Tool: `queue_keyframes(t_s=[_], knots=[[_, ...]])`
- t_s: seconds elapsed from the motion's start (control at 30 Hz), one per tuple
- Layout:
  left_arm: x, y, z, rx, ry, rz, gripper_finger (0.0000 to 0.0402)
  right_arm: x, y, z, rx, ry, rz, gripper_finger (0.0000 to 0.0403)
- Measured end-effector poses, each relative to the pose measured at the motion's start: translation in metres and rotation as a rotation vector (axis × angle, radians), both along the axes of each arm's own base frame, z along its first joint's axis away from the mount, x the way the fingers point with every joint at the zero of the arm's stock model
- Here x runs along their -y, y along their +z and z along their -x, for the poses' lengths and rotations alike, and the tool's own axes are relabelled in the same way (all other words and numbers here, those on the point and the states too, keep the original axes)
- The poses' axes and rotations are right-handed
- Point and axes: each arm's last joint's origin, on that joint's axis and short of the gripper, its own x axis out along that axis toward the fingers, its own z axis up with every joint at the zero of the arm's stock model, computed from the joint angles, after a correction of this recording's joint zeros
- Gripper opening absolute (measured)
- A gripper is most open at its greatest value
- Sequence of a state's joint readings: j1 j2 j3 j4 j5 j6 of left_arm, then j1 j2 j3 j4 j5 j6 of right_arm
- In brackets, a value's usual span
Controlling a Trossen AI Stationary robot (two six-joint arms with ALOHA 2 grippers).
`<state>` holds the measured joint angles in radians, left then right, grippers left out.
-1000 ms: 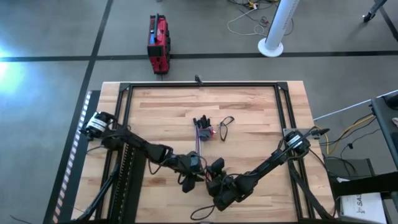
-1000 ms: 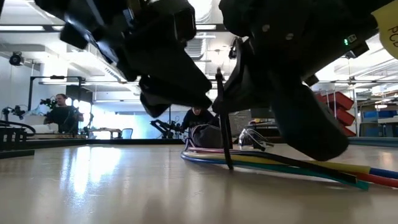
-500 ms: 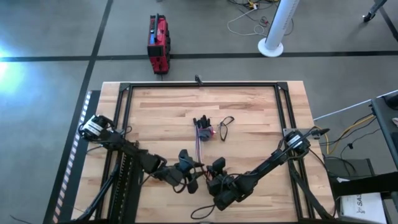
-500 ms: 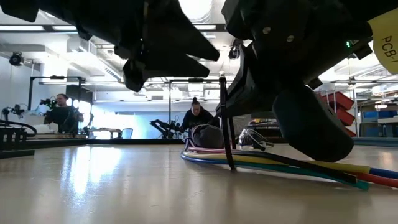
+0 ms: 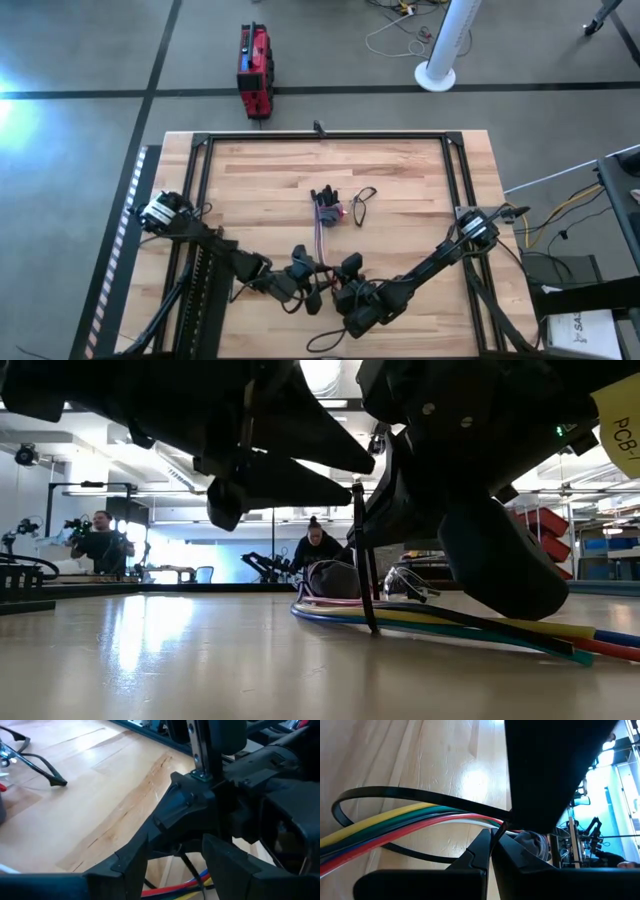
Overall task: Ziptie cables
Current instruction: Wrap the cable wires together using a black zip tie
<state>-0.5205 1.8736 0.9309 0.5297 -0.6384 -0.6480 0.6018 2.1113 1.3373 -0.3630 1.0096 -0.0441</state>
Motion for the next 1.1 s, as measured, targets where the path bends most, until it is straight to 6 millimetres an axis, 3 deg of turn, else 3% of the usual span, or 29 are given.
queue_keyframes(t_s=[0.4,0.73,1.1], knots=[[0.001,-0.013,-0.003,-0.029,0.011,-0.012,0.0140,0.000,0.000,0.000,0.000,0.000,0.000,0.0000],[-0.001,-0.012,-0.003,-0.016,0.051,-0.037,0.0098,0.000,0.000,0.000,-0.001,-0.001,0.002,0.0000],[-0.001,-0.012,-0.003,-0.025,0.037,-0.074,0.0014,0.000,0.000,0.000,-0.001,0.001,0.001,0.0000]])
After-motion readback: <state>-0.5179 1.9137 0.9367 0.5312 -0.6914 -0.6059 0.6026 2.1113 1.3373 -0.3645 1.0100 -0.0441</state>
